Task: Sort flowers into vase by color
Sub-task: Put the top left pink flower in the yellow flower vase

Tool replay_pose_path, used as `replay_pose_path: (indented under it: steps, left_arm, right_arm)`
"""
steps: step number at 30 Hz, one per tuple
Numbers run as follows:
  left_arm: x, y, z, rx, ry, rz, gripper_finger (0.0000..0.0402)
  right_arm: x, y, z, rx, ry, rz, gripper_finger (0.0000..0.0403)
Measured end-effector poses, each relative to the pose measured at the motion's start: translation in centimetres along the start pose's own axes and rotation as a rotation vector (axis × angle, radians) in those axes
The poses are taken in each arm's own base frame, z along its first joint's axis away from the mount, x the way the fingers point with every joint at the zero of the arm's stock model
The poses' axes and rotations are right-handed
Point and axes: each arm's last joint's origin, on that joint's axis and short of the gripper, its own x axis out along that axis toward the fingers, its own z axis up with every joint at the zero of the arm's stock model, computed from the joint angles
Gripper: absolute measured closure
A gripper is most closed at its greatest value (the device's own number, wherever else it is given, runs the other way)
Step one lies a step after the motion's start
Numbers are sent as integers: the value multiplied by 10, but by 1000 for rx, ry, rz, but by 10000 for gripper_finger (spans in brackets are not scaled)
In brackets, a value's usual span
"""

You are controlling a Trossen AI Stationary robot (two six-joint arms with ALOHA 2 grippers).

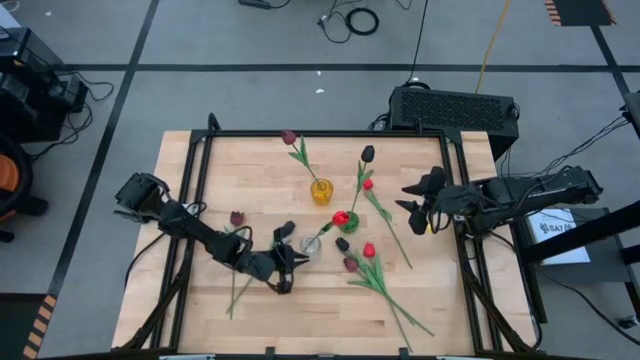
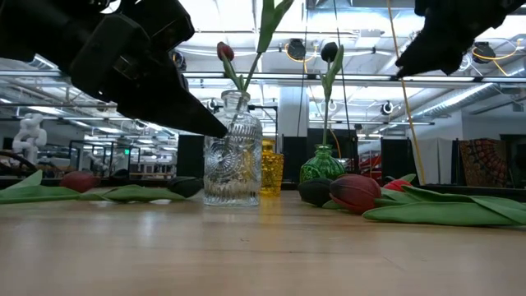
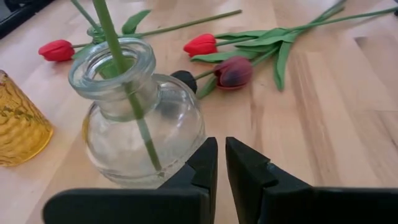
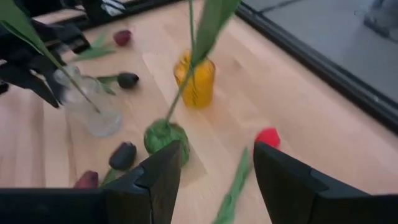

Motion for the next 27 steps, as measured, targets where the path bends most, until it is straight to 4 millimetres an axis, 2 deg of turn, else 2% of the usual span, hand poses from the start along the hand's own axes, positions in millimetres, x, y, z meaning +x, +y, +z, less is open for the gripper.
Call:
replay_pose_path:
  steps: [6, 12, 17, 27]
  left_arm:
    - [-3, -5, -1, 6, -1, -18, 362]
    - [-13, -13, 4, 2, -25, -65, 362]
    - [-20, -16, 10, 18, -54, -89, 362]
    - [-27, -12, 18, 14, -73, -89, 362]
  right_arm:
    - [5, -5, -16, 91, 109, -72, 211]
    - [26, -10, -47, 126, 171, -121, 211]
    - [45, -5, -62, 182, 101, -61, 211]
    - [66, 12, -90, 113, 174, -73, 211]
